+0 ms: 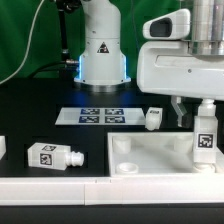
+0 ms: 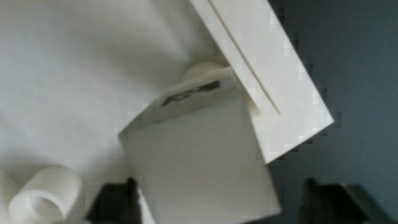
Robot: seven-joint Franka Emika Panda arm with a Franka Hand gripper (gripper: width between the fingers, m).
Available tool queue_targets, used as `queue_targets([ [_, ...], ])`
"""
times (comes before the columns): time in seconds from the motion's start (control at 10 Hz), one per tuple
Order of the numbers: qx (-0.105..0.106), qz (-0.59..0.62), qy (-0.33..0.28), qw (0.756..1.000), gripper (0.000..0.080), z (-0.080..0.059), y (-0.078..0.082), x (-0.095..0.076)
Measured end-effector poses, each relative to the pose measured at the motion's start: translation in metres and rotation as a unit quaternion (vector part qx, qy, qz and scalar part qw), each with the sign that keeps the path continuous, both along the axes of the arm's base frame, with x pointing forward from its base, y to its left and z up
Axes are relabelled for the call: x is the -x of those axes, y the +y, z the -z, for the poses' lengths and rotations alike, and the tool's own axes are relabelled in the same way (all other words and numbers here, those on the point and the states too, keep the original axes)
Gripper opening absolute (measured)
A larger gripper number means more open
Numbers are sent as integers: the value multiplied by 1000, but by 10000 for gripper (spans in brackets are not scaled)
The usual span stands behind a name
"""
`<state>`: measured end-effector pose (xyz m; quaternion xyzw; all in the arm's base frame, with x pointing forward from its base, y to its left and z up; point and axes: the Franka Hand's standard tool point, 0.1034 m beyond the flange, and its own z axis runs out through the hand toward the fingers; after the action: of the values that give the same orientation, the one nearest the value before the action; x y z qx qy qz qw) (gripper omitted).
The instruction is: Assemble one leg
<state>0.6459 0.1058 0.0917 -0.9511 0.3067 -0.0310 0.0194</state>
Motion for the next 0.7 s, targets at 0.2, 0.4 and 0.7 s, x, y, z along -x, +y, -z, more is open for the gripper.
queue_targets([
  [0.2,-5,76,0,997,97,0,-2,-1],
  [0.4,-9,148,1,989,18,-1,-5,-1],
  [0.7,-15,273,4,962,1,1,-6,0],
])
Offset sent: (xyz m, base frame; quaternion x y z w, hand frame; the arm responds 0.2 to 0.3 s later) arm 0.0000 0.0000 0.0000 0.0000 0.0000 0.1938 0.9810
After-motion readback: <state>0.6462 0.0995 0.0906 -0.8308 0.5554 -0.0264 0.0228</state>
